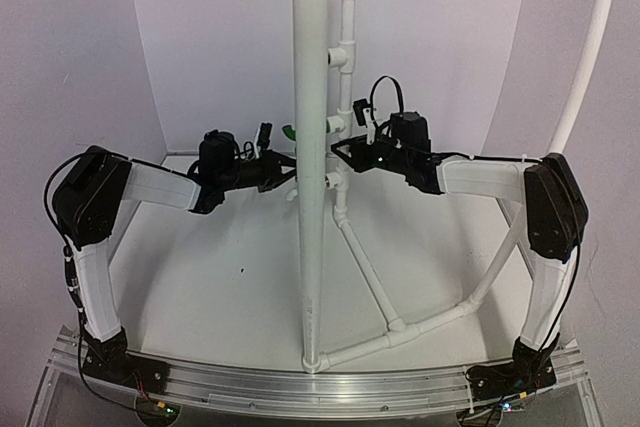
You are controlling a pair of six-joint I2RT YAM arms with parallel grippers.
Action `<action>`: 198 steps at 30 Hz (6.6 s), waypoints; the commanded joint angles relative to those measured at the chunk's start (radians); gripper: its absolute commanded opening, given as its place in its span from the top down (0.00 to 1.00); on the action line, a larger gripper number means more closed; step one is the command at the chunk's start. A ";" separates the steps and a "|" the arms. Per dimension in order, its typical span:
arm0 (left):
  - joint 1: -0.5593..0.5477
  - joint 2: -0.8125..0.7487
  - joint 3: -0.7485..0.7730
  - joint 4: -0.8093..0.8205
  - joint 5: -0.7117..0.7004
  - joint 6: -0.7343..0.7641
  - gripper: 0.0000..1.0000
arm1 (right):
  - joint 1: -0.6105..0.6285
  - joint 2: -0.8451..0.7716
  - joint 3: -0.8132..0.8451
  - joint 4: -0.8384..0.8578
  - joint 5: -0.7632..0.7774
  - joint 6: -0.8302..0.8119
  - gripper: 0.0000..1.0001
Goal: Install the water faucets
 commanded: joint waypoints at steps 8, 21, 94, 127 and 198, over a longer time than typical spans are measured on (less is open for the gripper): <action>-0.081 -0.060 -0.080 -0.009 -0.011 0.027 0.90 | 0.035 -0.004 0.007 -0.034 -0.175 0.133 1.00; -0.102 -0.021 -0.202 0.173 -0.131 -0.083 0.90 | 0.034 -0.013 0.000 -0.037 -0.181 0.135 1.00; 0.037 0.194 -0.084 0.414 -0.129 -0.225 0.88 | 0.032 -0.021 0.000 -0.062 -0.184 0.116 1.00; 0.037 0.052 0.011 0.212 0.037 -0.093 0.88 | 0.031 -0.015 0.003 -0.068 -0.180 0.118 1.00; -0.073 0.273 -0.244 0.623 -0.214 -0.367 0.94 | 0.022 -0.014 0.011 -0.077 -0.183 0.097 1.00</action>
